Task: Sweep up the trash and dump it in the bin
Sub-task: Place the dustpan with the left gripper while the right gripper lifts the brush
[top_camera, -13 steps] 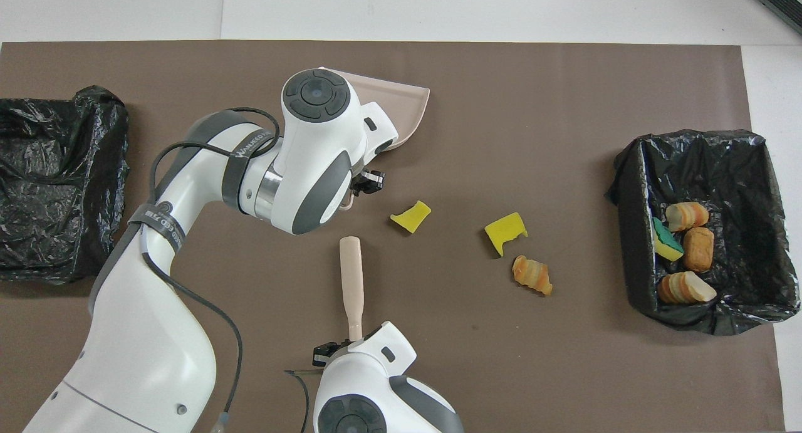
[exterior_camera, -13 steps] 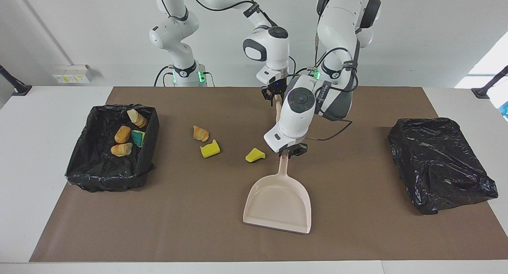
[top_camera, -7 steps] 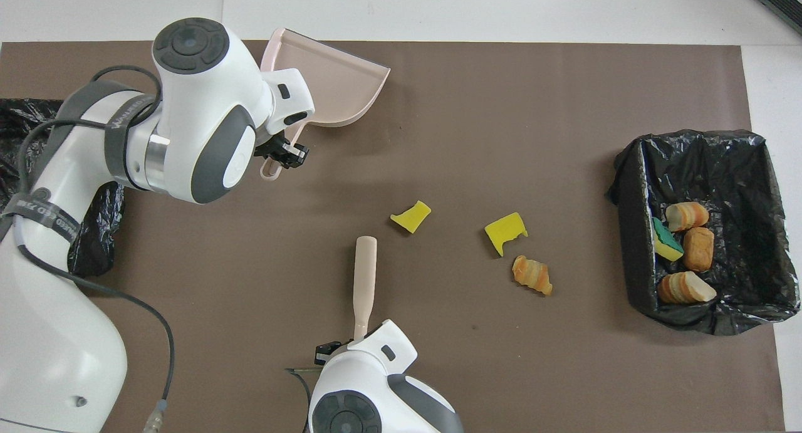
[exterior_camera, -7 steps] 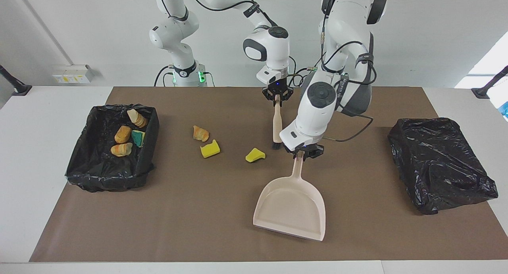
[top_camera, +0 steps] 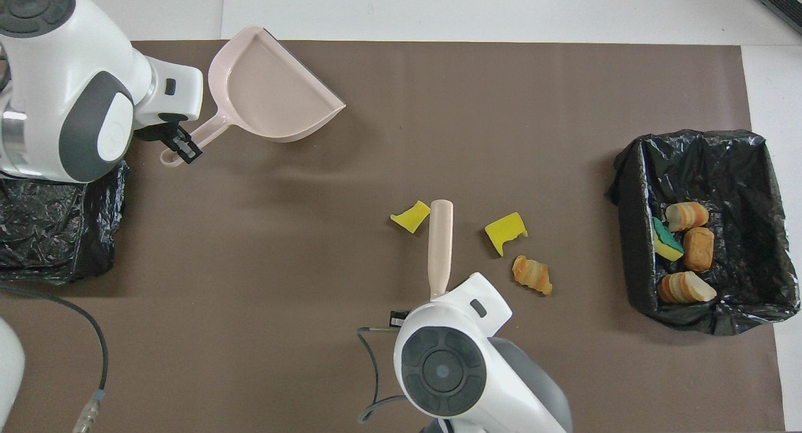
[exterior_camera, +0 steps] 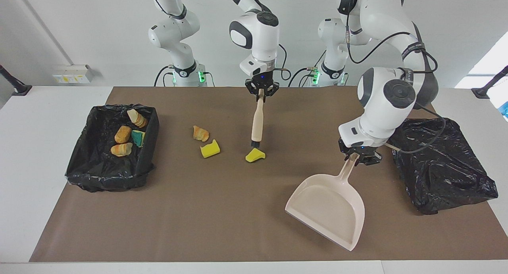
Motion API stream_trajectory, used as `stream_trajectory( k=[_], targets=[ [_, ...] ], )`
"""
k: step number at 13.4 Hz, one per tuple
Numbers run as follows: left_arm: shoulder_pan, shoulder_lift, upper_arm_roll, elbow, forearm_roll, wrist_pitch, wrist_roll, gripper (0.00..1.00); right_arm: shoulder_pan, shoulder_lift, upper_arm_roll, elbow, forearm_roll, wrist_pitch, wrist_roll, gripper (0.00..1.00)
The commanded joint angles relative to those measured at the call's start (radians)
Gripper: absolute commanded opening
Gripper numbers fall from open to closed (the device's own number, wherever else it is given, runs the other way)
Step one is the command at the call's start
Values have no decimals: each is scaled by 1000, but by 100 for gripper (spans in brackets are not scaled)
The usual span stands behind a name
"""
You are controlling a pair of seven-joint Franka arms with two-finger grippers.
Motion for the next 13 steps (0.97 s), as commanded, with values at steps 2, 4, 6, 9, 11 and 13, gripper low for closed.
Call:
stream_trajectory(
  k=[2, 4, 6, 9, 11, 13],
  targets=[
    [52, -66, -10, -59, 57, -82, 355, 0, -126, -41, 5, -31, -3, -72, -28, 0],
    [40, -141, -12, -195, 112, -52, 416, 0, -189, -59, 7, -58, 20, -121, 63, 0],
    [8, -242, -15, -388, 146, 41, 432, 0, -191, -114, 7, -130, 23, -143, 142, 0],
    [-54, -333, -15, -568, 178, 221, 432, 0, -225, -244, 5, -337, 100, -68, 144, 0],
    [-68, -331, -16, -572, 178, 257, 431, 0, -272, -300, 4, -426, 116, -14, 64, 0],
    [-82, -325, -16, -588, 177, 302, 418, 0, -298, -292, 4, -428, 155, 16, -3, 0]
  ],
)
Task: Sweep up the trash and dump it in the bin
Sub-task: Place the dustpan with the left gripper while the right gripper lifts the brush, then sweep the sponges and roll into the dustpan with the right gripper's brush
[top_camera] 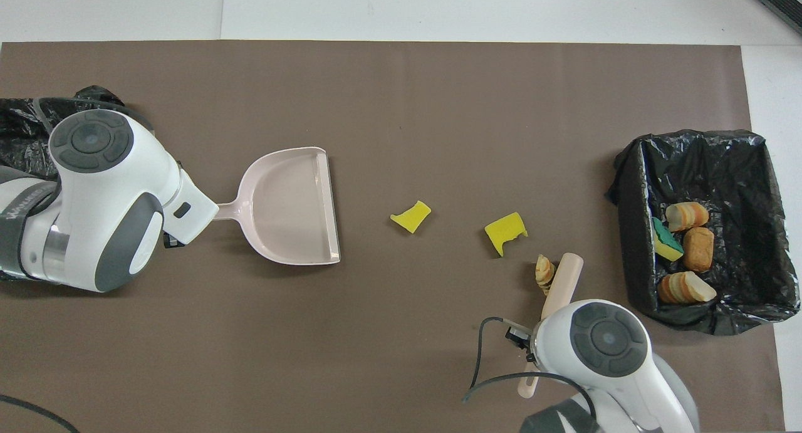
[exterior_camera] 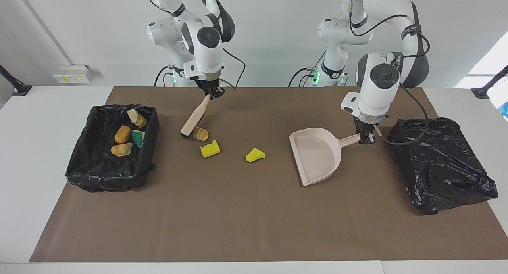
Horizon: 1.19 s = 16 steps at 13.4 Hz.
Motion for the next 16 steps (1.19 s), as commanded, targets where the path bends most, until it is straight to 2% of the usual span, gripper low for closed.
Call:
stream_trajectory(
  k=[1, 4, 7, 9, 11, 12, 16],
  targets=[
    [-20, -25, 11, -56, 19, 95, -3, 0, -38, -26, 10, -37, 59, 58, -107, 0],
    [-25, -24, 11, -59, 18, 119, -74, 0, -29, 69, 11, -4, 80, 148, -159, 0],
    [-41, -4, 10, -59, 18, 120, -136, 0, -27, 167, 13, 125, 82, 156, -270, 0],
    [-46, 4, 8, -58, 15, 119, -148, 0, -13, 198, 16, 173, 82, 154, -416, 0],
    [-64, -4, 2, -61, 15, 82, -133, 0, 4, 213, 14, 200, 150, 154, -520, 0],
    [-89, -12, 2, -67, 15, 44, -118, 0, 4, 224, 16, 216, 167, 150, -538, 0],
    [-115, -19, 2, -77, 13, 30, -115, 0, 63, 337, 22, 312, 236, 159, -528, 0]
  ],
)
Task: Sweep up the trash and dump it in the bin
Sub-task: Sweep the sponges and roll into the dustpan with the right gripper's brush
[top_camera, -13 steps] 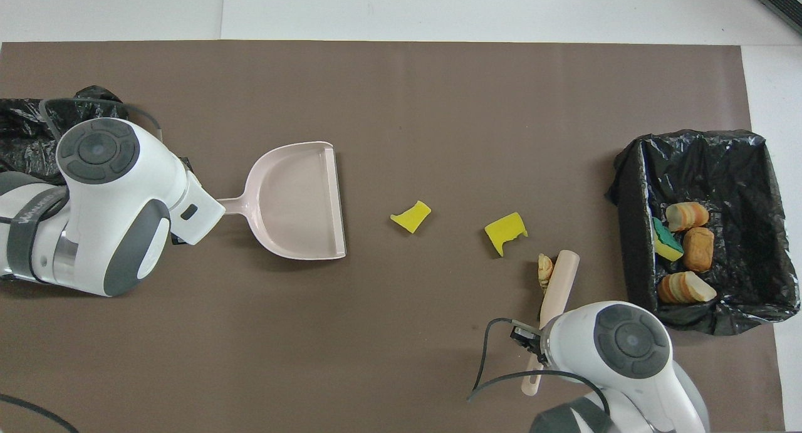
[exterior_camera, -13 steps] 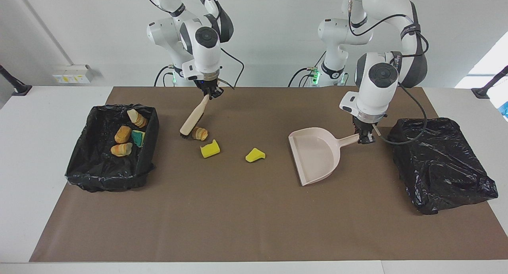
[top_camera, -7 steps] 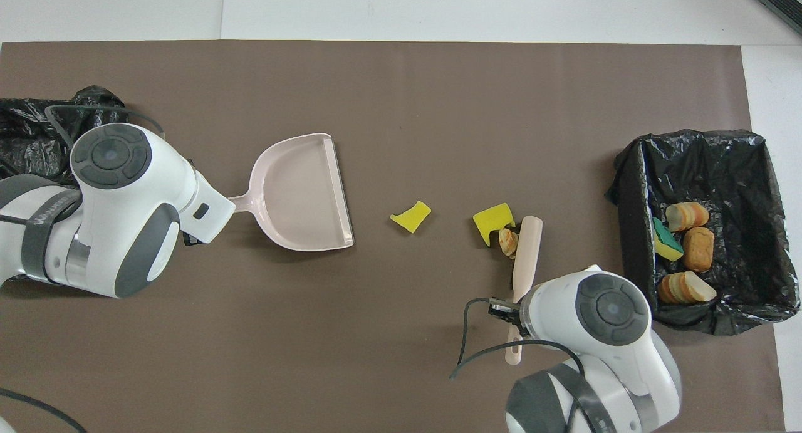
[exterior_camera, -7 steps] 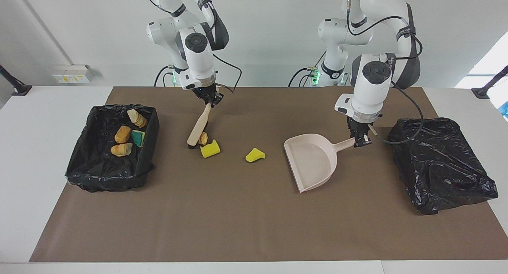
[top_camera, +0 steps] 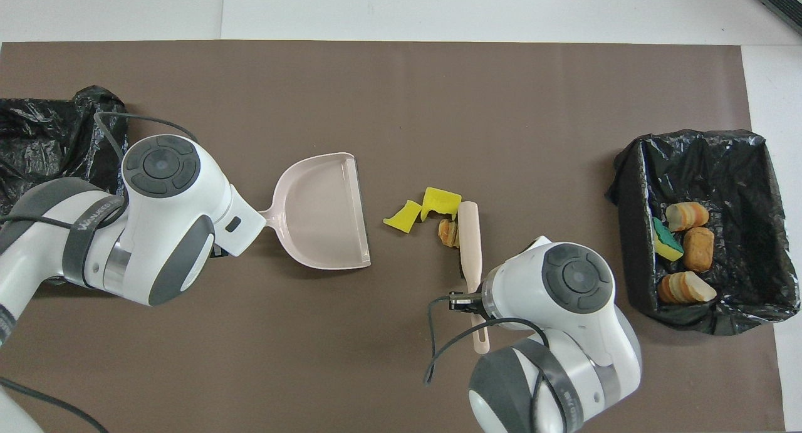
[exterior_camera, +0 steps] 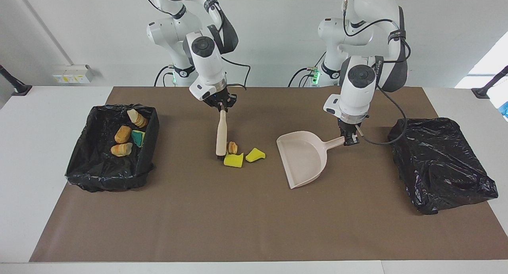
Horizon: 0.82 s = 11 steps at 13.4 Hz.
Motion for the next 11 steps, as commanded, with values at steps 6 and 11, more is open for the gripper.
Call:
stream_trajectory(
  k=[6, 11],
  targets=[
    [-65, -36, 14, -59, 13, -20, -11, 0, 101, 221, 8, 262, 127, 16, 18, 0],
    [-60, -41, 17, -69, 11, -20, -13, 0, 161, 291, 10, 349, 278, 94, 4, 0]
  ],
)
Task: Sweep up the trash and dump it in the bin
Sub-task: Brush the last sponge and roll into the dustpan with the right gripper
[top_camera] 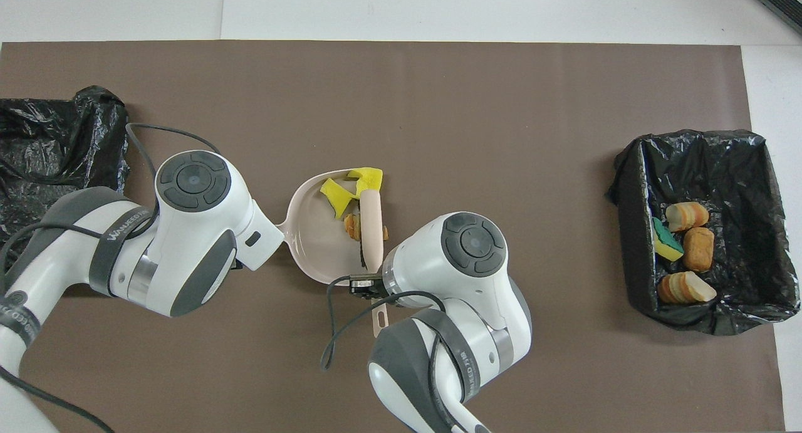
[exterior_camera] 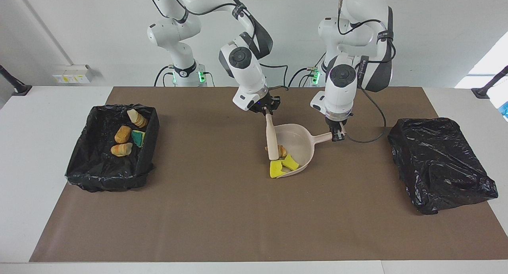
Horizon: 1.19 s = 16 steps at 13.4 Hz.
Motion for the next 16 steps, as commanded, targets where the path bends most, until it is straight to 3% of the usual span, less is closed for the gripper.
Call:
stream_trajectory(
  k=[1, 3, 7, 9, 11, 16],
  targets=[
    [-6, -34, 13, -34, 11, -16, -8, 0, 12, 26, 3, 79, 76, 11, 7, 0],
    [2, -36, 15, -36, 7, -14, -11, 0, 9, 20, 3, 103, 85, -10, 11, 0],
    [16, -36, 15, -36, 7, -29, -2, 0, -66, -66, -11, 100, 53, -186, 41, 0],
    [19, -36, 15, -36, -1, -33, -4, 0, -80, -87, -10, 80, -49, -223, 38, 0],
    [19, -34, 15, -36, -21, -29, -5, 0, -132, -130, -4, -3, -186, -243, -49, 0],
    [19, -36, 15, -36, -24, -26, -8, 0, -137, -25, 3, 4, -314, -187, -144, 0]
  ],
)
